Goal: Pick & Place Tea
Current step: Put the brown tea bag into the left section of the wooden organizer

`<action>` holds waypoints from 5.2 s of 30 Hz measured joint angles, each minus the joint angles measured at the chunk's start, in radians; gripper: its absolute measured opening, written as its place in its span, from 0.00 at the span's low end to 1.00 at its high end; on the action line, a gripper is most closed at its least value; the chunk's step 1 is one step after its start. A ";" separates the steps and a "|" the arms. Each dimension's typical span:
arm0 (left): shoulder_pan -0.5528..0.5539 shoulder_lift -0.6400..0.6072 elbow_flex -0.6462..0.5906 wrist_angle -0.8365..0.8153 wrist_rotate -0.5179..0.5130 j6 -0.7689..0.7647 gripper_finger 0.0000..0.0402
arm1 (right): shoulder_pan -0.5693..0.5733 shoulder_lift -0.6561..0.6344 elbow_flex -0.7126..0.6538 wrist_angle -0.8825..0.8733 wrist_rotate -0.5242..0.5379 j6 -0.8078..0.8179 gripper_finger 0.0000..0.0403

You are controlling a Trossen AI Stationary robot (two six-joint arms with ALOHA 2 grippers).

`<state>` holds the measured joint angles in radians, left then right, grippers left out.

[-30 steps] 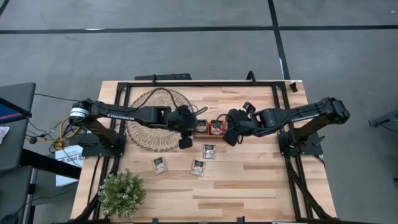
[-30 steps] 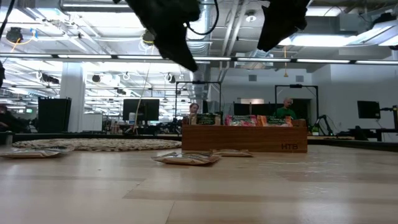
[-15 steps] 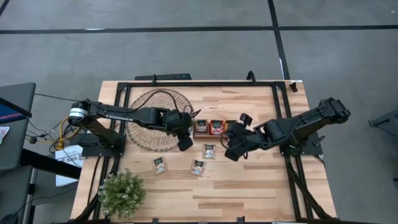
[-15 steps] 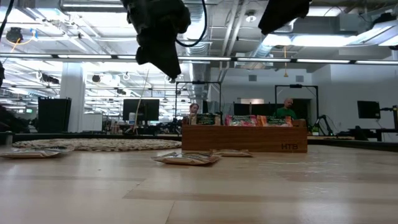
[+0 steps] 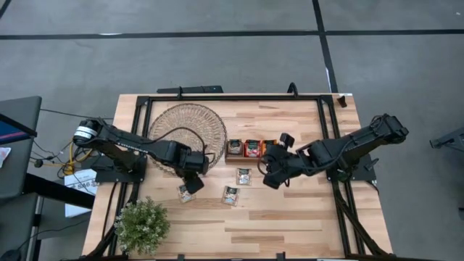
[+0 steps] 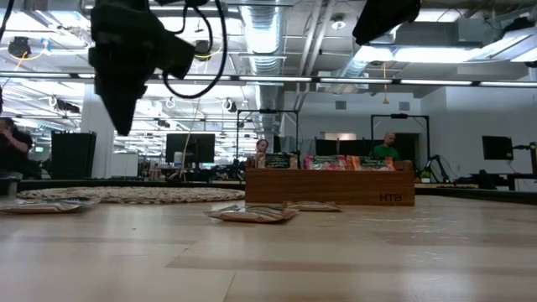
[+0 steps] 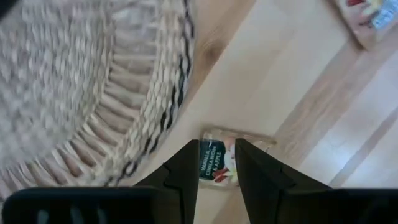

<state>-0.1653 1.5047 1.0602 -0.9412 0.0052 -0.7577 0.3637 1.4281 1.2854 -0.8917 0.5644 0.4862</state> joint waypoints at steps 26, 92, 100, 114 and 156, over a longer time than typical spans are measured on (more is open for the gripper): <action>-0.080 0.000 -0.012 -0.035 0.067 -0.102 0.50 | -0.002 0.000 0.000 0.002 -0.013 -0.053 0.35; -0.100 0.161 0.004 -0.110 -0.008 -0.008 0.00 | 0.000 0.000 0.000 0.010 -0.020 -0.050 0.33; -0.095 0.158 0.315 -0.333 -0.223 0.121 0.00 | 0.000 0.000 0.000 0.010 -0.021 -0.050 0.32; 0.035 0.222 0.611 -0.140 -0.497 0.628 0.00 | 0.002 0.000 0.000 -0.150 -0.014 -0.038 0.32; 0.218 0.550 0.781 -0.124 -0.395 1.087 0.00 | 0.122 -1.219 -0.844 0.614 0.201 -0.102 0.32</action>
<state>0.0531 2.0549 1.8410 -1.0653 -0.3900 0.3294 0.4862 0.2095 0.4411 -0.2780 0.7652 0.3843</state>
